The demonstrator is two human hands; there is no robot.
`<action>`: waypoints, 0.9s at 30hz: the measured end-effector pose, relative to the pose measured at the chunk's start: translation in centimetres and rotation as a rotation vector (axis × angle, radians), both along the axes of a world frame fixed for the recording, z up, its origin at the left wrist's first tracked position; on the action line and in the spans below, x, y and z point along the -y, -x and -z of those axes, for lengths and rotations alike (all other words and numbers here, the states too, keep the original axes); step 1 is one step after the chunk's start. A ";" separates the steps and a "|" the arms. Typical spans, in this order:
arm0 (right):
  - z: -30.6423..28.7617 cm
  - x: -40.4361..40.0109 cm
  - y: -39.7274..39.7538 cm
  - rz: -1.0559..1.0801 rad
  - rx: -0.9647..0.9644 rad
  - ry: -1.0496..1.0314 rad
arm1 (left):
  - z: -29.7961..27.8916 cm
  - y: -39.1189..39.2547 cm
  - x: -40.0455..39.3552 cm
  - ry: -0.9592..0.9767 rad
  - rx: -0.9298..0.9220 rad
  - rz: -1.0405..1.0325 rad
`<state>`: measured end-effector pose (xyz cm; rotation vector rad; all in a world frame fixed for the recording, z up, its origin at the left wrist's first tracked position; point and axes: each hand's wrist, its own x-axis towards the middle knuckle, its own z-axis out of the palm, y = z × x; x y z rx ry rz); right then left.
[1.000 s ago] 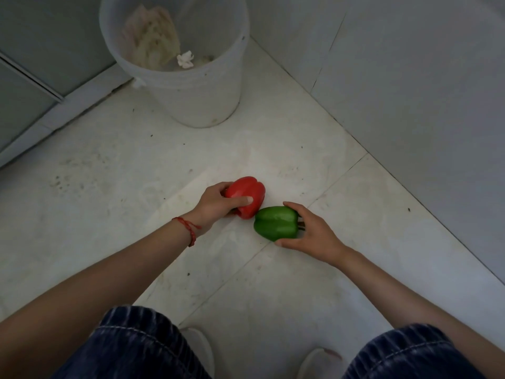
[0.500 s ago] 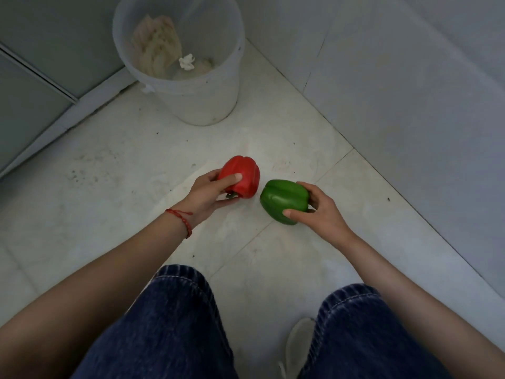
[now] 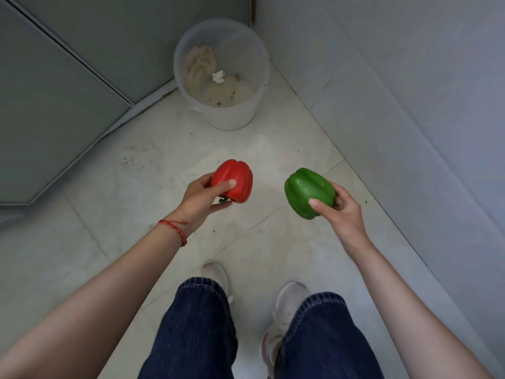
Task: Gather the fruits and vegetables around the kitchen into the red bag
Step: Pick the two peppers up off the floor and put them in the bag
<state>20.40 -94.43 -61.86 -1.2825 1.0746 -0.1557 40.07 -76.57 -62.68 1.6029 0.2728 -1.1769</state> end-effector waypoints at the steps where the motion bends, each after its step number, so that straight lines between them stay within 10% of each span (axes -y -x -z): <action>1: -1.3 -0.3 -0.1 0.008 0.001 -0.008 | -1.3 0.0 -0.6 -0.007 -0.002 -0.019; 27: -41.2 -5.9 -5.6 -0.035 0.059 0.010 | -43.0 -0.4 -5.8 0.044 0.032 -0.266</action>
